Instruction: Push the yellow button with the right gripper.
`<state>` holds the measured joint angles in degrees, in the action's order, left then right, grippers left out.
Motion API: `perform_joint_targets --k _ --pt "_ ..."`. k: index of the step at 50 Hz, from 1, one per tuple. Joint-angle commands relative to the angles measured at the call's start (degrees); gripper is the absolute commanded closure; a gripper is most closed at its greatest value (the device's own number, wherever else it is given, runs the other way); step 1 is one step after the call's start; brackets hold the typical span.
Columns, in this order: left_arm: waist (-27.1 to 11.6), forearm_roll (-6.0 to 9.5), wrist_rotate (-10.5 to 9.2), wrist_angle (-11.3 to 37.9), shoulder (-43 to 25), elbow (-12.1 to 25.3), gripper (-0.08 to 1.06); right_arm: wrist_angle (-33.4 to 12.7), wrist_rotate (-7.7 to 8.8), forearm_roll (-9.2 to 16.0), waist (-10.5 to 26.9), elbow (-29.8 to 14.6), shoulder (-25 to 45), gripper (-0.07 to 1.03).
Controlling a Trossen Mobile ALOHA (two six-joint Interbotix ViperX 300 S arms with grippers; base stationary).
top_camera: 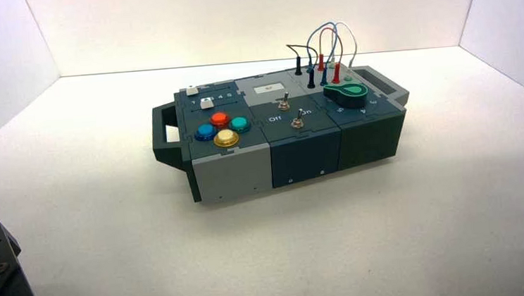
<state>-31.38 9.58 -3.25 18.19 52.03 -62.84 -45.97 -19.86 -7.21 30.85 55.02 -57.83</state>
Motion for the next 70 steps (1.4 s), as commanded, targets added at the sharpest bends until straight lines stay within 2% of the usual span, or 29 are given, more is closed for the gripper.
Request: perform_joint_targets --k 1,16,20,26,30,35,41,48,57,64,70 --pt "0.35 0.09 -0.26 -0.62 -0.26 0.79 0.51 0.26 0.09 0.00 -0.09 -0.79 0.18 0.89" --pt "0.35 0.18 -0.53 -0.70 -0.26 1.05 0.51 0.26 0.09 -0.18 -0.09 -0.97 -0.09 0.89" --pt "0.35 0.18 -0.53 -0.70 -0.26 1.05 0.51 -0.26 0.53 -0.09 -0.09 -1.32 0.70 0.88" --pt "0.35 0.09 -0.62 -1.14 -0.26 0.97 0.51 -1.14 1.93 0.00 0.26 -3.16 3.78 0.89" --pt "0.53 0.18 -0.53 -1.58 -0.26 1.05 0.51 -0.79 2.64 0.09 0.70 -4.48 6.24 0.93" --pt "0.53 0.18 -0.62 -2.02 -0.35 1.23 0.51 0.44 2.90 0.18 1.58 -6.68 9.40 0.98" --pt "0.53 0.09 -0.62 -2.20 -0.26 1.32 0.51 2.46 2.90 0.44 2.81 -9.23 12.66 0.99" --pt "0.53 0.09 -0.62 -2.20 -0.26 1.58 0.51 4.04 2.90 1.67 4.22 -12.04 18.28 0.99" --pt "1.05 0.18 -0.62 -2.64 0.09 2.46 0.51 7.03 2.81 4.22 8.17 -15.21 27.16 0.99" --pt "3.96 -0.18 -0.35 -2.72 0.44 2.90 0.51 9.93 2.02 5.71 11.43 -16.35 33.49 0.99" --pt "8.00 -0.26 -0.18 -2.72 1.32 2.81 0.51 12.13 1.49 7.73 13.45 -16.70 37.09 0.99"
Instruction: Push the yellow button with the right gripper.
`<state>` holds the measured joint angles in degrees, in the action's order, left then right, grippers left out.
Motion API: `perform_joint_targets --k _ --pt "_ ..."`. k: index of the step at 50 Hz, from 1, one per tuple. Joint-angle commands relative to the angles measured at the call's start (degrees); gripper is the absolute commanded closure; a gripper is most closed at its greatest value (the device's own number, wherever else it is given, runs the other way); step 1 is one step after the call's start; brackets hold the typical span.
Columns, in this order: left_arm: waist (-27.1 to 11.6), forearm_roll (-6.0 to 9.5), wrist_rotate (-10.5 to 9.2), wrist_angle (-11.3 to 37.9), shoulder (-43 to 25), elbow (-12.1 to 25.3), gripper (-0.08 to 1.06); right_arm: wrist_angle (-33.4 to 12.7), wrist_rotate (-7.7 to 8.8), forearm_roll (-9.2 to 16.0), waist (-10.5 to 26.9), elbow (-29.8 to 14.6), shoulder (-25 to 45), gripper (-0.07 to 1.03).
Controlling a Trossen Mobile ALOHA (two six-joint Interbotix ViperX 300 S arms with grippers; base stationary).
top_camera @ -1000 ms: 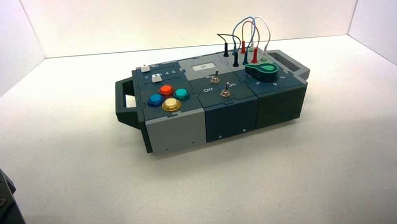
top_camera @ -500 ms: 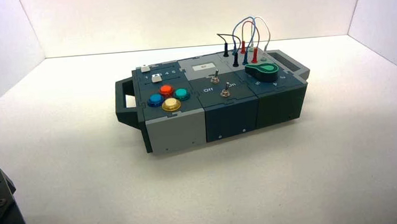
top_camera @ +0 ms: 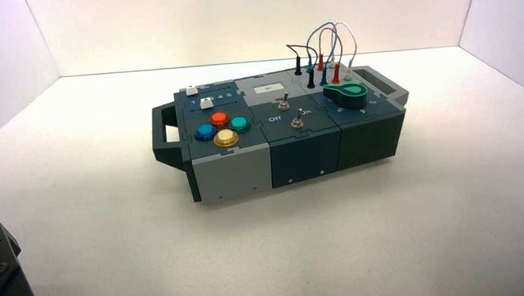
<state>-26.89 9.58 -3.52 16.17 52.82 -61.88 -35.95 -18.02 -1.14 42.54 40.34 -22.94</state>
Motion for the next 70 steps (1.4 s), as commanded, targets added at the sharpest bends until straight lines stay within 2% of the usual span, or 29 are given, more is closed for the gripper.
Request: perform_joint_targets --k 1,5,13,41,54,70 --pt "4.13 -0.26 0.18 -0.70 0.79 1.76 0.51 2.37 -0.35 2.11 2.11 -2.11 2.81 0.99" --pt "5.80 -0.26 0.26 -0.62 1.41 1.49 0.51 3.43 -0.35 3.25 3.69 -2.46 5.01 0.99" --pt "6.42 -0.26 0.44 -0.70 2.02 0.88 0.51 3.60 -0.44 4.48 6.33 -3.60 8.53 0.99" --pt "6.68 -0.18 0.18 -1.32 4.22 -0.53 0.51 3.78 -0.35 5.71 12.66 -3.43 17.67 0.99" --pt "6.68 -0.18 0.18 -1.32 4.22 -0.70 0.51 5.54 -0.44 7.82 13.62 -4.66 21.36 0.99" --pt "6.68 -0.26 0.18 -1.32 4.22 -0.44 0.51 5.89 -0.18 7.82 13.80 -6.42 25.40 0.99"
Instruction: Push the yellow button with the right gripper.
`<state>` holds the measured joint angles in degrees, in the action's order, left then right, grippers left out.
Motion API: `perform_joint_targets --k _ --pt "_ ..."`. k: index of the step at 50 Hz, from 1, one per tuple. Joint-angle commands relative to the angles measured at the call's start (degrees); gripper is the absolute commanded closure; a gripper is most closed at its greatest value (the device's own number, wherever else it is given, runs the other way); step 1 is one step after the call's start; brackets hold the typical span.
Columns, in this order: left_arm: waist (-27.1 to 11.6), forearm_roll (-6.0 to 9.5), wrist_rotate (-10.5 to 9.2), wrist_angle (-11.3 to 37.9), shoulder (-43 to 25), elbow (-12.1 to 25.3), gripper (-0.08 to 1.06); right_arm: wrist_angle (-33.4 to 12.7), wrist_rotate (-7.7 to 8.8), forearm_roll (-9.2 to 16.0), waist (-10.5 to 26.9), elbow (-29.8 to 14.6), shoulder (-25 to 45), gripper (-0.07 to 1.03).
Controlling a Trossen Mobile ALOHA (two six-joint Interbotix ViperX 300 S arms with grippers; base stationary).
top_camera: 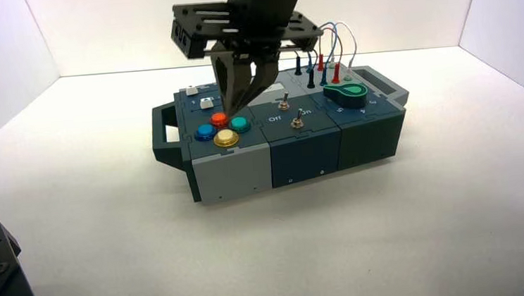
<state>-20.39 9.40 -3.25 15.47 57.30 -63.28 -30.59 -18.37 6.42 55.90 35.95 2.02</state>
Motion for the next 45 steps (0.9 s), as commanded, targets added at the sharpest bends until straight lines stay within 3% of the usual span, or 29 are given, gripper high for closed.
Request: perform_joint_targets --k 1,26,45 --pt "0.18 0.00 -0.09 -0.62 -0.26 0.97 0.51 0.53 0.26 0.26 0.35 -2.11 0.79 0.99" --pt "0.18 0.00 0.00 -0.44 0.97 0.70 0.51 1.32 0.35 0.09 0.00 -5.27 5.62 0.99" --pt "0.18 -0.09 0.09 -0.35 1.58 0.88 0.51 1.49 0.35 -0.44 -1.32 -5.27 7.47 0.99"
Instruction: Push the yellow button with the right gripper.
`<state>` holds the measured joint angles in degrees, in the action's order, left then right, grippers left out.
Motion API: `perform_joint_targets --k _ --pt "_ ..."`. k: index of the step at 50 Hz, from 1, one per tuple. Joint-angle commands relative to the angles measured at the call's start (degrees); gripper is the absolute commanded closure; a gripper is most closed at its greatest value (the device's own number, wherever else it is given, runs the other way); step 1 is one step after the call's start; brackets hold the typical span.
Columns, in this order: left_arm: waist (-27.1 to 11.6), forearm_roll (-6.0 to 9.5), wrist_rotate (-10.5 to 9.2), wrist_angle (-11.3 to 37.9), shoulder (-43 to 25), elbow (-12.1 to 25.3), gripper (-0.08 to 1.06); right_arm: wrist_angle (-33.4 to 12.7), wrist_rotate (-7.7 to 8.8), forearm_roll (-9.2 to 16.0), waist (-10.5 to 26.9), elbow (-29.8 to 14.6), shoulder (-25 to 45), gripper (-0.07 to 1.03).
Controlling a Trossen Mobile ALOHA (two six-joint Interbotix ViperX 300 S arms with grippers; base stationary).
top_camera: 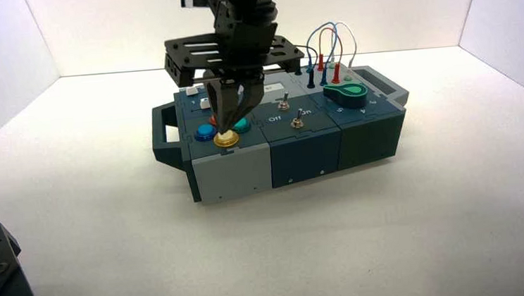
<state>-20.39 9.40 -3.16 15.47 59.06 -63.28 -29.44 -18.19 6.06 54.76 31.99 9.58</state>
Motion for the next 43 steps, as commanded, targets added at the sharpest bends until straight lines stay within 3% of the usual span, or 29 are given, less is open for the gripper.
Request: perform_joint_targets --k 1,43 --pt "0.18 -0.09 0.09 -0.35 -0.18 0.79 0.51 0.35 0.18 -0.09 -0.18 -1.32 0.18 0.99" --pt "0.18 -0.09 0.09 -0.26 -0.18 0.79 0.51 0.79 0.09 -0.09 -0.18 -0.88 0.53 0.99"
